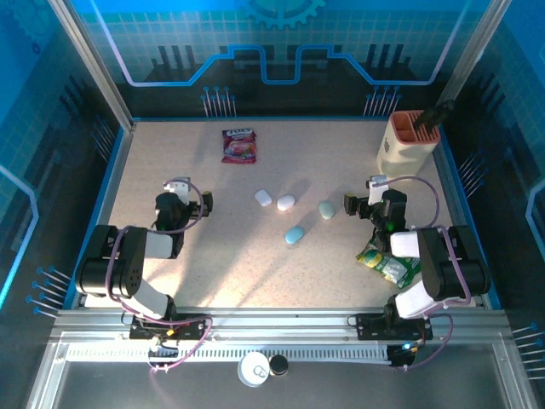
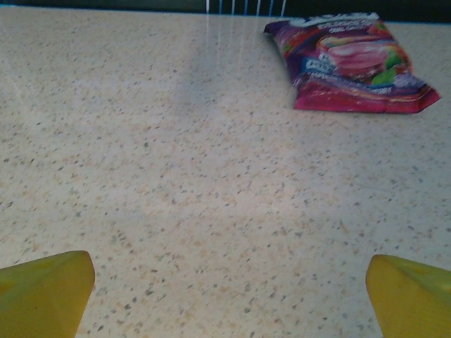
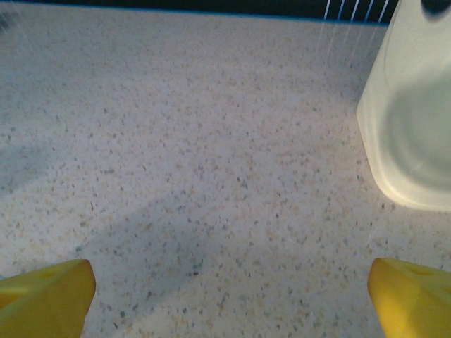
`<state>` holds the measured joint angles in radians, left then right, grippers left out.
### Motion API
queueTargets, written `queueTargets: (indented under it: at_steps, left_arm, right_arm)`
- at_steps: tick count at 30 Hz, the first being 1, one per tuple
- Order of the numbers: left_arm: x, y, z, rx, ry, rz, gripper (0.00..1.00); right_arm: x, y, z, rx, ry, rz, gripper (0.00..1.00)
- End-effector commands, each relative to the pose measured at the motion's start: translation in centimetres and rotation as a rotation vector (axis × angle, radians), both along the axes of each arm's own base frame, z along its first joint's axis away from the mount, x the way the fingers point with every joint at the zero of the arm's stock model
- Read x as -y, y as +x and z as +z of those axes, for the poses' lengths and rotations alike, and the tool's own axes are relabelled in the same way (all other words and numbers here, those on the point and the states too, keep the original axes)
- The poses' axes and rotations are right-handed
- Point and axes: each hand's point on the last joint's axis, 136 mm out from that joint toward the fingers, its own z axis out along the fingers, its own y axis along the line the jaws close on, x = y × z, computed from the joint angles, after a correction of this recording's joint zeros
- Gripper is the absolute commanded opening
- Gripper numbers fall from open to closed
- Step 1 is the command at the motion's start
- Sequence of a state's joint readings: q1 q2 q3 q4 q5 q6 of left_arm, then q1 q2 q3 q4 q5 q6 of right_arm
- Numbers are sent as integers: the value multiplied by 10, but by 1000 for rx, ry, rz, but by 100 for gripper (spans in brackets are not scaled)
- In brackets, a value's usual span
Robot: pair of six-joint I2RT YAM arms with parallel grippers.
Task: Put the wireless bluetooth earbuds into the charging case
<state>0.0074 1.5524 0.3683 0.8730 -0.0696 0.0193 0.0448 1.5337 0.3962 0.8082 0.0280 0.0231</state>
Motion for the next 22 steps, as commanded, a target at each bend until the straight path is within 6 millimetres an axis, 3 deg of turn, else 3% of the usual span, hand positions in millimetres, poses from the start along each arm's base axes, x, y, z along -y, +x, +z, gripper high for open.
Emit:
queueTargets:
  at_steps: [1,22]
  left_arm:
    - [3,8,17,67,-36,-12,99]
    - [8,9,17,60,-35,-38,99]
  right_arm:
    - [1,8,18,86,-33,-11,100]
    - [-2,8,17,83,-48,-9,100]
